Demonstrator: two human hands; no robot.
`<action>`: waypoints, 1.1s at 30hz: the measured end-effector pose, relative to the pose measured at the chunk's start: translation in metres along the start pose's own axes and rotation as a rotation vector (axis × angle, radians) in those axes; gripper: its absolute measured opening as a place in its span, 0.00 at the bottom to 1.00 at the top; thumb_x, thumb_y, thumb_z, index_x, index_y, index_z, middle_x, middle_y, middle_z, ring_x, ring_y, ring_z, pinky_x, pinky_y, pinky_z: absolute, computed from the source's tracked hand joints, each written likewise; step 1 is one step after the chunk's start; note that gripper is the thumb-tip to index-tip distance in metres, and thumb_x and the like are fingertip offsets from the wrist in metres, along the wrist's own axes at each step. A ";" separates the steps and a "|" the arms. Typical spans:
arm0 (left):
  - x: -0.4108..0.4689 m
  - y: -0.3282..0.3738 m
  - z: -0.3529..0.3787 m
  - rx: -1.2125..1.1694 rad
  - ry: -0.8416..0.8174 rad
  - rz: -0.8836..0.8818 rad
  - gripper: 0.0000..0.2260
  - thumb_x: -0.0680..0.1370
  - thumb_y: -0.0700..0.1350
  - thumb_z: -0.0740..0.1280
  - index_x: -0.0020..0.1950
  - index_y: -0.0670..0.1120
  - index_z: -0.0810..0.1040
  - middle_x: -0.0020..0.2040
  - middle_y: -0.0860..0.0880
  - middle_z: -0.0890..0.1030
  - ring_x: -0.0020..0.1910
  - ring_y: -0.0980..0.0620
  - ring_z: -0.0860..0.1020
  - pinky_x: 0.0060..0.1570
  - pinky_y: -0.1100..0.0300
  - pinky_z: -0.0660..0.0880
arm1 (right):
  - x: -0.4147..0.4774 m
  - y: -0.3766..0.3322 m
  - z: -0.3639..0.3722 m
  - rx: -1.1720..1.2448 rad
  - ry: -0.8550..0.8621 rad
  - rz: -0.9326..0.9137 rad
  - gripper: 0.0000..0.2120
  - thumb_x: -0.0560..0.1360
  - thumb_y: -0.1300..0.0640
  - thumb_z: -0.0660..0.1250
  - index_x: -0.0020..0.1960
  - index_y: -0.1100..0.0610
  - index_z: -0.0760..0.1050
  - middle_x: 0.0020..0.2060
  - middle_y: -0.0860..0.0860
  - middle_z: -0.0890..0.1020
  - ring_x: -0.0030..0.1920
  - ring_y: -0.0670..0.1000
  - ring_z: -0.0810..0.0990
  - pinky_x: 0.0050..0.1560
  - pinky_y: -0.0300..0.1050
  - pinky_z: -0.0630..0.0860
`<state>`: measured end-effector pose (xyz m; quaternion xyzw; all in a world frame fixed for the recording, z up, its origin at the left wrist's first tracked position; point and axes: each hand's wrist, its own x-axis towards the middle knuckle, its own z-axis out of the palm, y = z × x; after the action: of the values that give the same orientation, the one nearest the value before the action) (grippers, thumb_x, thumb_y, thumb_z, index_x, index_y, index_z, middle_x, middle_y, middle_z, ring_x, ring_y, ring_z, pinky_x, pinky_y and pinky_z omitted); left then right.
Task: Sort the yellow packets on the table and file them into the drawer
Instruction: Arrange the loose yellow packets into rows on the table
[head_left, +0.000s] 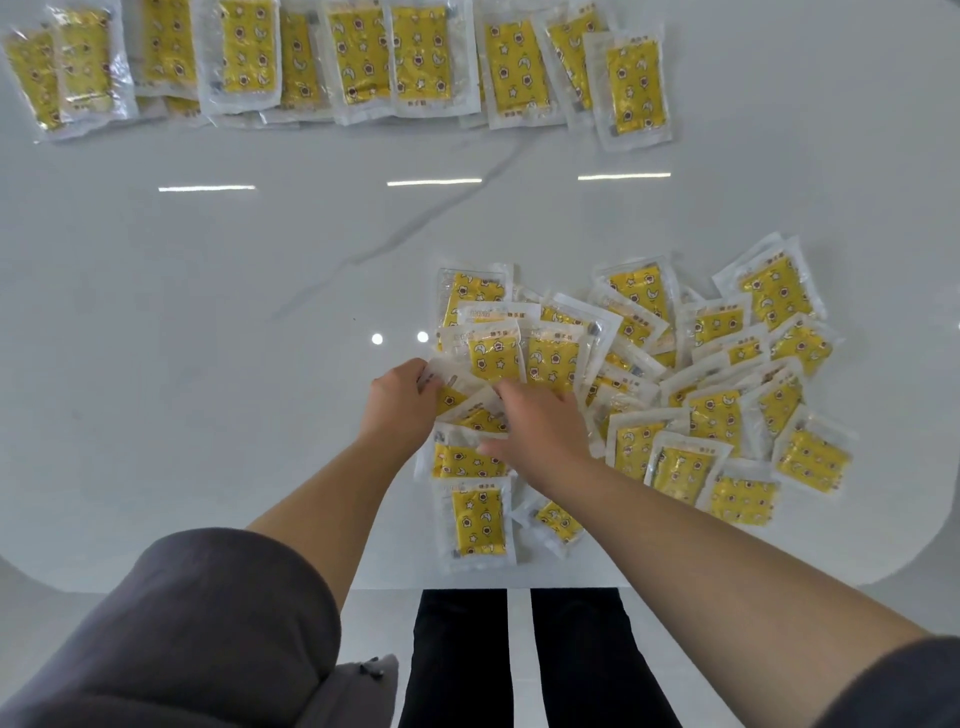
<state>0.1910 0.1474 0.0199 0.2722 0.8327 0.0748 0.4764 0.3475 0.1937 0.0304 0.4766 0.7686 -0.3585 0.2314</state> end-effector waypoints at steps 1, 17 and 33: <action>0.000 -0.001 0.001 -0.010 0.001 -0.013 0.15 0.80 0.42 0.61 0.34 0.45 0.64 0.32 0.49 0.68 0.29 0.53 0.64 0.28 0.62 0.61 | 0.000 -0.002 0.003 -0.014 0.006 -0.005 0.18 0.73 0.45 0.71 0.59 0.50 0.71 0.50 0.46 0.80 0.55 0.53 0.76 0.61 0.52 0.64; 0.010 0.006 -0.009 0.194 0.035 0.233 0.08 0.80 0.44 0.63 0.47 0.41 0.79 0.49 0.49 0.76 0.49 0.48 0.74 0.44 0.58 0.68 | -0.001 0.050 -0.047 0.362 -0.021 0.087 0.12 0.80 0.51 0.65 0.55 0.59 0.72 0.43 0.50 0.79 0.40 0.51 0.78 0.40 0.49 0.75; 0.026 0.051 0.008 0.596 0.044 0.626 0.08 0.79 0.49 0.66 0.54 0.51 0.83 0.71 0.53 0.68 0.71 0.49 0.63 0.67 0.51 0.61 | 0.031 0.094 -0.082 0.810 0.165 0.425 0.08 0.79 0.53 0.64 0.55 0.56 0.74 0.46 0.54 0.79 0.42 0.52 0.76 0.46 0.49 0.74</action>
<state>0.2069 0.2025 0.0157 0.6357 0.7049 -0.0220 0.3137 0.4175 0.3015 0.0297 0.7026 0.4677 -0.5352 0.0330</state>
